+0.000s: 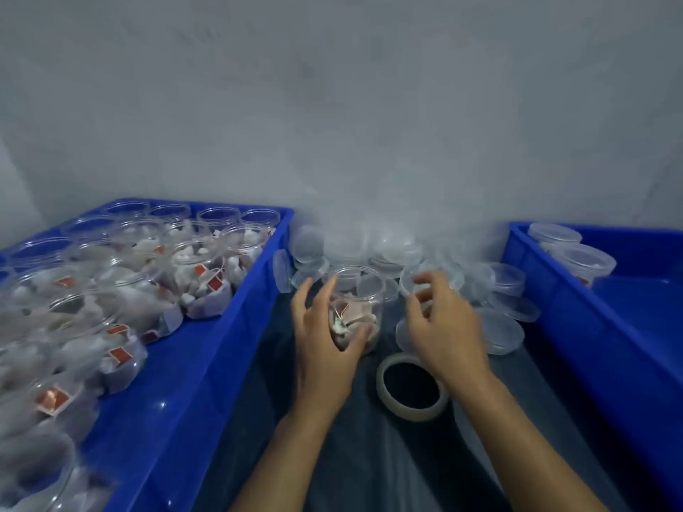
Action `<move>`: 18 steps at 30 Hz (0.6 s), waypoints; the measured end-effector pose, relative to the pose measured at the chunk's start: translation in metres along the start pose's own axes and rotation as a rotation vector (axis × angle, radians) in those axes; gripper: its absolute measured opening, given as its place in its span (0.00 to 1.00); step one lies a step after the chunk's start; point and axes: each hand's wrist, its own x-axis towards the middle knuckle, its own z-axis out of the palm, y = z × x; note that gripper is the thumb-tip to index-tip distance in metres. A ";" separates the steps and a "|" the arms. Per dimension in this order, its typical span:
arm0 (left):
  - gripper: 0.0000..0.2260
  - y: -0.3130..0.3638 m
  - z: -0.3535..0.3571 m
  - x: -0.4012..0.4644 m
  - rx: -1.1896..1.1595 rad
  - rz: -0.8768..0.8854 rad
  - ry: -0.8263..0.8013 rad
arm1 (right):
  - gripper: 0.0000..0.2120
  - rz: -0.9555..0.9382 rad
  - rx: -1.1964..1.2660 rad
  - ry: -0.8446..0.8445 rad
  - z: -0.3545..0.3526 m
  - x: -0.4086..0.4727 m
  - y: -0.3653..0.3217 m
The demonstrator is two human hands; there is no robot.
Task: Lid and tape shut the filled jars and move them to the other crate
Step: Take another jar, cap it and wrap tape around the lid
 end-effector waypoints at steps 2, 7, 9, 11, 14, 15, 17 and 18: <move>0.45 -0.002 0.002 -0.001 -0.025 -0.106 -0.060 | 0.11 0.064 -0.194 -0.038 0.005 -0.003 0.009; 0.48 -0.003 0.003 -0.002 -0.035 -0.175 -0.122 | 0.24 0.197 -0.400 -0.286 0.015 0.005 0.006; 0.48 -0.003 0.003 -0.002 -0.027 -0.179 -0.112 | 0.22 0.218 -0.429 -0.321 0.018 0.010 0.005; 0.47 -0.004 0.004 -0.002 -0.013 -0.181 -0.104 | 0.16 0.204 -0.459 -0.328 0.020 0.014 0.006; 0.47 -0.005 0.004 -0.001 0.009 -0.181 -0.091 | 0.10 0.181 -0.462 -0.357 0.018 0.022 0.005; 0.47 -0.005 0.004 -0.001 0.017 -0.183 -0.087 | 0.09 0.184 -0.442 -0.361 0.015 0.025 0.004; 0.47 -0.005 0.005 -0.001 0.032 -0.190 -0.078 | 0.08 0.196 -0.381 -0.359 0.007 0.034 0.001; 0.47 -0.006 0.005 -0.001 0.035 -0.193 -0.074 | 0.08 0.199 -0.348 -0.348 0.002 0.039 -0.001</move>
